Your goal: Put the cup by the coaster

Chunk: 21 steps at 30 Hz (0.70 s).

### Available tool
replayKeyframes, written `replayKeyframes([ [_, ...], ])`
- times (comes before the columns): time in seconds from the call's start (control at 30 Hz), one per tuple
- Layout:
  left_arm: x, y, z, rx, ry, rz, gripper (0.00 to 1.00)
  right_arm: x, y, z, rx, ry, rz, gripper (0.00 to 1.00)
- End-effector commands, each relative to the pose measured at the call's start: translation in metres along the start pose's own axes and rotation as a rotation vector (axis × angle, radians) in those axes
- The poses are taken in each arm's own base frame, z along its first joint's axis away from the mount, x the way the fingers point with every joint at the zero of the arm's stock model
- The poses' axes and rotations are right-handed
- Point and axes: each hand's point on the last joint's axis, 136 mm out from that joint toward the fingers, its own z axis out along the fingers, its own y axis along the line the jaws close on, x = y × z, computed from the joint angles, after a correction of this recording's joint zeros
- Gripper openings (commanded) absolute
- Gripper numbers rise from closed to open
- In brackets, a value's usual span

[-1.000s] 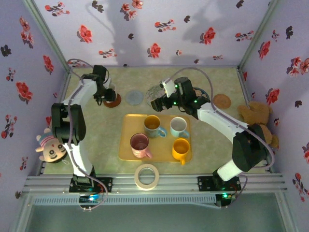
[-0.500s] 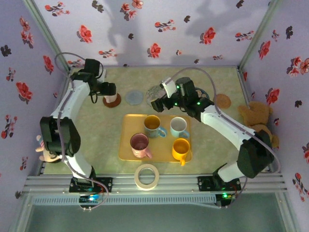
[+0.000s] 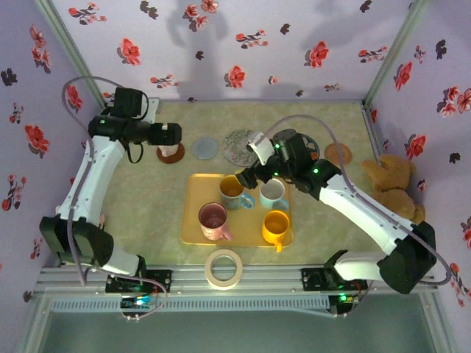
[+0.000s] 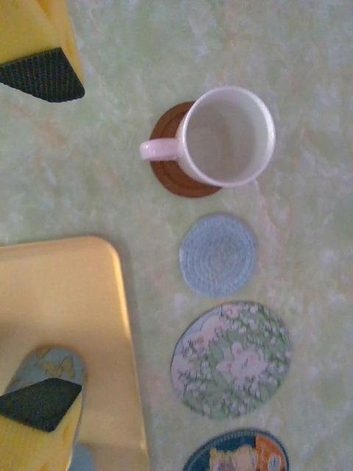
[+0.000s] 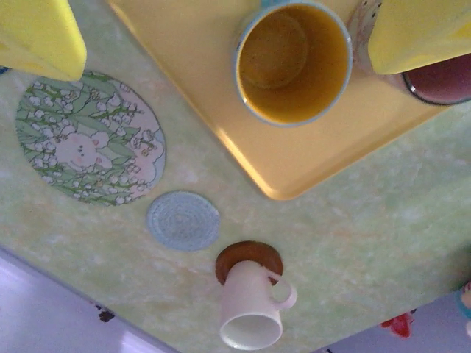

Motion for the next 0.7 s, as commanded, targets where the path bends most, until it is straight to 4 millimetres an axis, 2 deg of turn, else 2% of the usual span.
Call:
replayKeyframes([
  [0.0, 0.026, -0.018, -0.017, 0.077, 0.045, -0.055, 0.99, 0.02, 0.009, -0.01, -0.005, 0.057, -0.028, 1.0],
  [0.17, 0.058, -0.034, -0.024, 0.139, 0.067, -0.139, 0.95, 0.036, 0.025, -0.023, -0.05, 0.083, -0.01, 1.0],
  [0.27, 0.08, -0.037, -0.025, 0.151, 0.084, -0.193, 0.91, 0.043, 0.04, -0.032, -0.117, 0.088, 0.02, 0.97],
  [0.43, 0.112, -0.052, -0.023, 0.223, 0.103, -0.264, 0.74, 0.068, 0.068, -0.039, -0.226, 0.153, 0.041, 0.85],
  [0.53, 0.135, -0.054, -0.018, 0.226, 0.128, -0.295, 0.63, 0.084, 0.078, -0.037, -0.254, 0.198, 0.051, 0.74],
  [0.67, 0.164, -0.063, -0.008, 0.26, 0.163, -0.345, 0.46, 0.093, 0.09, -0.033, -0.279, 0.207, 0.063, 0.57],
])
